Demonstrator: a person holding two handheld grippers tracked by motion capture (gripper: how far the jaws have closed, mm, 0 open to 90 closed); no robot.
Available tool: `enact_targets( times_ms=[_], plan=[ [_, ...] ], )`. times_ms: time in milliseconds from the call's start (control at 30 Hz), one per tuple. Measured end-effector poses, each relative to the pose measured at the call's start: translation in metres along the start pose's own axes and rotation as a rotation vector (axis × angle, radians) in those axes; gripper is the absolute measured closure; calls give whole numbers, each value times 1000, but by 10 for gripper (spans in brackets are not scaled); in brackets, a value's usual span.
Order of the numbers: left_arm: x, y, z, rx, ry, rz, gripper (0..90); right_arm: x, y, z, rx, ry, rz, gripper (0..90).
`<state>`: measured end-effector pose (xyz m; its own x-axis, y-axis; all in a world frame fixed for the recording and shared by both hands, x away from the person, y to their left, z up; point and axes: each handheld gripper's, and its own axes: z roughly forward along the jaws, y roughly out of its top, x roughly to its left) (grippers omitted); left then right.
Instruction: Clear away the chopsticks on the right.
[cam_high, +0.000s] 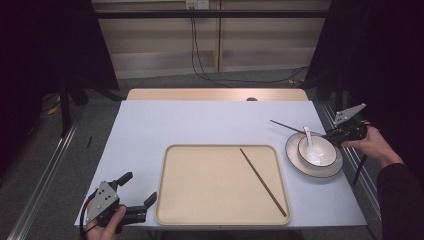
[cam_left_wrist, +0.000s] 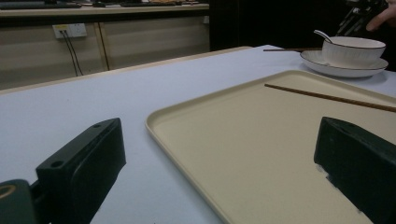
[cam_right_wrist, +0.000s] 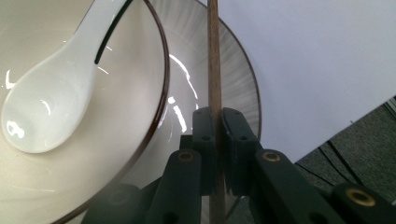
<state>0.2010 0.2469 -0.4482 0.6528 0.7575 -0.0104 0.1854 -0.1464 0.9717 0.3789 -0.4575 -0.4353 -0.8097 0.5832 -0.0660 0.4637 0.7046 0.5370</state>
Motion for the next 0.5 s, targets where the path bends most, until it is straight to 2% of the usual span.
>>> enact_targets(
  times_ms=[33, 67, 167, 200, 233, 267, 333, 400, 500],
  plan=[
    [0, 0, 0, -1, 0, -1, 20, -1, -1, -1, -8, 8, 2, 846],
    [0, 0, 0, 0, 1, 1, 20, 0, -1, -3, -11, -7, 17, 846],
    [0, 0, 0, 5, -2, 6, 20, -2, -2, -7, -28, -13, 23, 845],
    [-1, 0, 0, 4, -3, 8, 20, -1, -3, -9, -26, -39, 37, 846],
    [-1, 0, 1, 3, -5, 9, 20, -3, -4, -11, -39, -32, 51, 846],
    [-1, 0, 0, 3, -5, 10, 20, -3, -4, -12, -45, -53, 57, 846],
    [-1, 0, 0, 3, -1, 7, 20, -3, -5, -14, -56, -47, 72, 846],
    [0, 0, 0, 0, 0, 0, 20, -2, -4, -16, -50, -76, 95, 846],
    [0, 0, 0, -3, 1, 2, 20, -3, -4, -20, -84, -77, 125, 846]
  ],
)
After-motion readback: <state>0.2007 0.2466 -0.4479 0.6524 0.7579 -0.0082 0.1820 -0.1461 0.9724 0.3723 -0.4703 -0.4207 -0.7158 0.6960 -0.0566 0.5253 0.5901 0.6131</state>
